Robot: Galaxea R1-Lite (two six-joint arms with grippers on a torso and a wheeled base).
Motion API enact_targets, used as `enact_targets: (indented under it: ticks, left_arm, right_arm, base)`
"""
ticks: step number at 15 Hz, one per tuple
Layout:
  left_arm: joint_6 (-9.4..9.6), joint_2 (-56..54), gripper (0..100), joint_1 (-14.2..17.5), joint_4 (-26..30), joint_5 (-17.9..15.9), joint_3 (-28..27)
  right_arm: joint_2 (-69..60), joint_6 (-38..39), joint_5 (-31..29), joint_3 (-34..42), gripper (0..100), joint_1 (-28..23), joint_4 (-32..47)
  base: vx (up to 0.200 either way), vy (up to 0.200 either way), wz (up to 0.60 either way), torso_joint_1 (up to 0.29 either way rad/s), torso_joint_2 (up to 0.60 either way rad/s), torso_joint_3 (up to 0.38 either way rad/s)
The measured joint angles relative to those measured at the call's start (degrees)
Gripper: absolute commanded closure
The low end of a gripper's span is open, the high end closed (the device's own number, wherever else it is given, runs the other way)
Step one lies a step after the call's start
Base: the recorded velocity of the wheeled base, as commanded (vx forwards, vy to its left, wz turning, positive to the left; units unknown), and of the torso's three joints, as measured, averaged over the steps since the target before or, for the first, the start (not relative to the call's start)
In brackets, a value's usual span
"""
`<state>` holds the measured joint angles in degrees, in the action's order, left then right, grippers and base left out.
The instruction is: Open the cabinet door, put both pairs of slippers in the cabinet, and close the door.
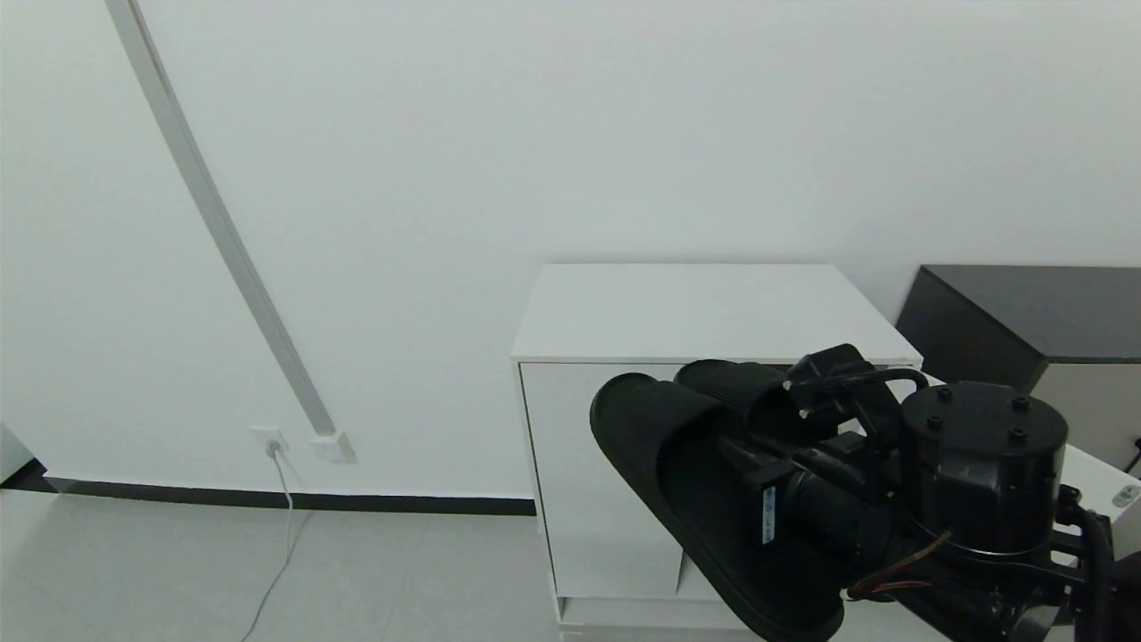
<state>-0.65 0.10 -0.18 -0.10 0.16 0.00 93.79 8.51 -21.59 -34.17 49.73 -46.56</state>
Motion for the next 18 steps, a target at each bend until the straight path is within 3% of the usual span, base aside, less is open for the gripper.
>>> enact_targets:
  ticks: [16, 18]
  left_arm:
    - [0.35, 0.0, 100, 0.0, 0.0, 0.0, 0.0]
    - [0.32, 0.0, 100, 0.0, 0.0, 0.0, 0.0]
  right_arm:
    - [0.11, -0.02, -0.2, 0.35, 100, 0.07, 0.0]
    - [0.15, -0.09, -0.2, 0.55, 100, 0.0, 0.02]
  base:
    - [0.0, -0.188, 0.0, 0.003, 0.0, 0.002]
    - [0.0, 0.0, 0.0, 0.0, 0.0, 0.0]
